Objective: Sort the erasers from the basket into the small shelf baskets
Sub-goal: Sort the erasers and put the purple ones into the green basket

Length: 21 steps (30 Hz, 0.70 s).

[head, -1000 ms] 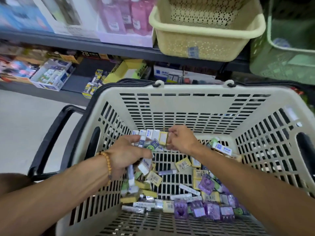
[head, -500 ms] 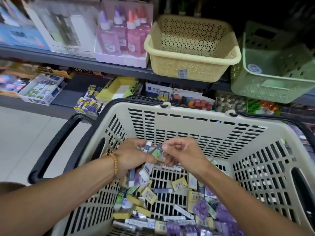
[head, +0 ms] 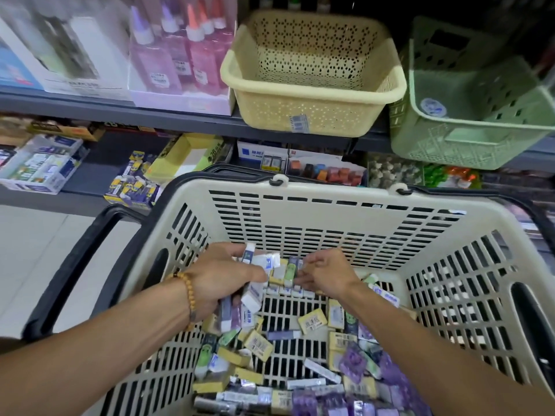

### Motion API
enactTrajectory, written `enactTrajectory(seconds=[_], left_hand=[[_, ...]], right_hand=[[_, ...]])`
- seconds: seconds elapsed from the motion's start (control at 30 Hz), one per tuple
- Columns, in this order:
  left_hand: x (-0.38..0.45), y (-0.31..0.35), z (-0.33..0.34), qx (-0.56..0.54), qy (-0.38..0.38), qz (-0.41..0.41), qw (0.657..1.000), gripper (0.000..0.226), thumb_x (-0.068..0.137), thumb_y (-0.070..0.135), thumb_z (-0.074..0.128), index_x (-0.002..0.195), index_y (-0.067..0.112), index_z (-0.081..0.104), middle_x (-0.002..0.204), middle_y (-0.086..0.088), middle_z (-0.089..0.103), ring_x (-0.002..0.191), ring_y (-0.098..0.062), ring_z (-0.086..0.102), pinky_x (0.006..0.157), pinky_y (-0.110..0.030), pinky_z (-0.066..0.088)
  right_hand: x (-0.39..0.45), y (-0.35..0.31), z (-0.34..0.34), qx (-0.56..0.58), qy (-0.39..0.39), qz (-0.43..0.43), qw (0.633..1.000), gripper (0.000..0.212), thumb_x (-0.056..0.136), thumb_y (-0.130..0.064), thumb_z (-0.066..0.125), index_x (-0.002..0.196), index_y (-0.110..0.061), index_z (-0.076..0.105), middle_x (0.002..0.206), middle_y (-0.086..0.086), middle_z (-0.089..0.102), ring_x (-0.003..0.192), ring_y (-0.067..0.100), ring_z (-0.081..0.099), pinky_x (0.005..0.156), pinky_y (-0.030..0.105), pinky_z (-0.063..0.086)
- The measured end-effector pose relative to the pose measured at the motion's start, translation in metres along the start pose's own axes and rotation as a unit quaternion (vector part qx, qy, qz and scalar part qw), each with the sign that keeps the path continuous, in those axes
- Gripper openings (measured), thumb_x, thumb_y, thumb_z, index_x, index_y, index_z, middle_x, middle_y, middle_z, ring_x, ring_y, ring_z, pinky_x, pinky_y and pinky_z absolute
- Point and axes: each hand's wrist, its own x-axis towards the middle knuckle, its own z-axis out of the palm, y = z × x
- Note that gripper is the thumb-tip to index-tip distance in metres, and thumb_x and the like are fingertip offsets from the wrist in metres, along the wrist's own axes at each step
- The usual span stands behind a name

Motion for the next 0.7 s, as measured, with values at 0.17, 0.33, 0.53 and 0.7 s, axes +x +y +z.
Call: enactTrajectory(seconds=[0.17,0.33,0.53,0.7], left_hand=[[0.008,0.009,0.008,0.004,0.005,0.014,1.0,0.056,0.07,0.002,0.08,0.121,0.015,0.061,0.094,-0.025,0.072,0.091,-0.046,0.067,0.079,-0.064,0.053],[0.008,0.015,0.022,-0.012,-0.006,0.045,0.999,0.029,0.069,0.002,0.08,0.092,0.013,0.068,0.099,-0.028,0.069,0.075,-0.032,0.059,0.08,-0.052,0.051],[0.013,0.007,0.019,-0.038,0.047,0.056,0.997,0.028,0.076,-0.001,0.075,0.099,0.013,0.068,0.08,-0.02,0.072,0.065,-0.027,0.056,0.053,-0.032,0.05],[0.012,0.008,0.023,-0.074,0.094,0.08,0.99,0.017,0.078,-0.002,0.073,0.091,0.008,0.069,0.069,-0.014,0.066,0.056,-0.023,0.055,0.049,-0.031,0.049]], right_hand=[[-0.001,-0.011,-0.013,0.0,-0.018,-0.078,0.997,0.019,0.098,-0.019,0.057,0.096,-0.009,0.073,0.081,0.009,0.069,0.067,0.016,0.063,0.066,0.032,0.058],[-0.01,-0.028,-0.01,-0.012,-0.165,-0.118,0.979,0.016,0.093,-0.024,0.066,0.088,-0.009,0.069,0.078,0.01,0.072,0.065,0.018,0.067,0.06,0.025,0.055],[0.001,-0.02,-0.052,-0.01,-0.13,-0.064,0.989,0.015,0.091,-0.015,0.066,0.089,0.0,0.07,0.078,0.012,0.073,0.066,0.019,0.07,0.059,0.024,0.057],[0.013,-0.012,-0.055,-0.14,-0.13,0.011,0.981,0.013,0.088,-0.012,0.071,0.088,0.0,0.074,0.074,0.013,0.074,0.063,0.018,0.071,0.054,0.021,0.056]])
